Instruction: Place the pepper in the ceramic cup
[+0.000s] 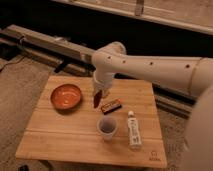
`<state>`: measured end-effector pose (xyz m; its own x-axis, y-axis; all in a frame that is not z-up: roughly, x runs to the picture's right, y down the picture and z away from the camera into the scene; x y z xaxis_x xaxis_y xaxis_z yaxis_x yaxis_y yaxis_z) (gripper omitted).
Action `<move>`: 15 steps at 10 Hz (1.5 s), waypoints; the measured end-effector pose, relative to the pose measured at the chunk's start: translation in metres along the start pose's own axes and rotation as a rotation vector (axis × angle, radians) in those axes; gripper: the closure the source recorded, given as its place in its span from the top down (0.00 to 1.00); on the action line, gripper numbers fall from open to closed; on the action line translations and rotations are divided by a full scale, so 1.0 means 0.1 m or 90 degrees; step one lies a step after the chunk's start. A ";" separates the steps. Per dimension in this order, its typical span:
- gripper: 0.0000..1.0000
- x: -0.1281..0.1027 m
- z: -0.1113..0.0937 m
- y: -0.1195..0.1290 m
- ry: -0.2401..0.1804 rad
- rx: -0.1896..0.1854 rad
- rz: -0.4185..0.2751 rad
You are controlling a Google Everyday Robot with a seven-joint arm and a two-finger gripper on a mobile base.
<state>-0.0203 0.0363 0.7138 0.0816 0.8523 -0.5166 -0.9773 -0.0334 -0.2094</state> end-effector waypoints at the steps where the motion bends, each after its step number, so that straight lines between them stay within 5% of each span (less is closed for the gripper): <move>1: 0.00 0.15 0.02 -0.05 -0.005 -0.002 0.012; 9: 0.04 0.71 0.28 -0.29 -0.015 0.036 0.058; 15: 0.64 0.74 0.36 -0.44 -0.021 0.067 0.085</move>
<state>0.0218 0.1195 0.7148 -0.0551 0.8607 -0.5062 -0.9942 -0.0940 -0.0516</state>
